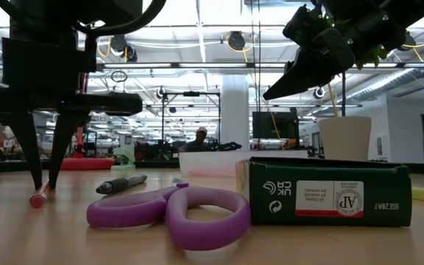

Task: Pack school essentials
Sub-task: Put the orange pencil into the purple supply box

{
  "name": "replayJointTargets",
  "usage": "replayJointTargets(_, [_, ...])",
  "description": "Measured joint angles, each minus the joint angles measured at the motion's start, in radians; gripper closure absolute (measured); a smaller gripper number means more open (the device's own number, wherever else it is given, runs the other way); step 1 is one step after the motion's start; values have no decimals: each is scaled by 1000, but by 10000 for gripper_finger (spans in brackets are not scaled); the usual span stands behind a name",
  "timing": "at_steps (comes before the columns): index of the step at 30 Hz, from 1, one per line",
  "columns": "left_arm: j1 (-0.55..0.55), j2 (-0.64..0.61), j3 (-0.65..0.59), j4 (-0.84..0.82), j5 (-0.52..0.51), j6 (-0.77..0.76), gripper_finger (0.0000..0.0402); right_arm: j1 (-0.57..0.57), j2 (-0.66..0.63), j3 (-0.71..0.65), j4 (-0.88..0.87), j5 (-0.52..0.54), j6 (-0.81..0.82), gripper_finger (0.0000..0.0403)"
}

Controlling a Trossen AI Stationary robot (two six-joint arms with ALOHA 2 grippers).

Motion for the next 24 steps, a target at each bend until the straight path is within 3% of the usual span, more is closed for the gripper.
replayJointTargets(24, [-39, -75, 1, -8, -78, -308, 378, 0, 0, 0, 5, 0, 0, 246])
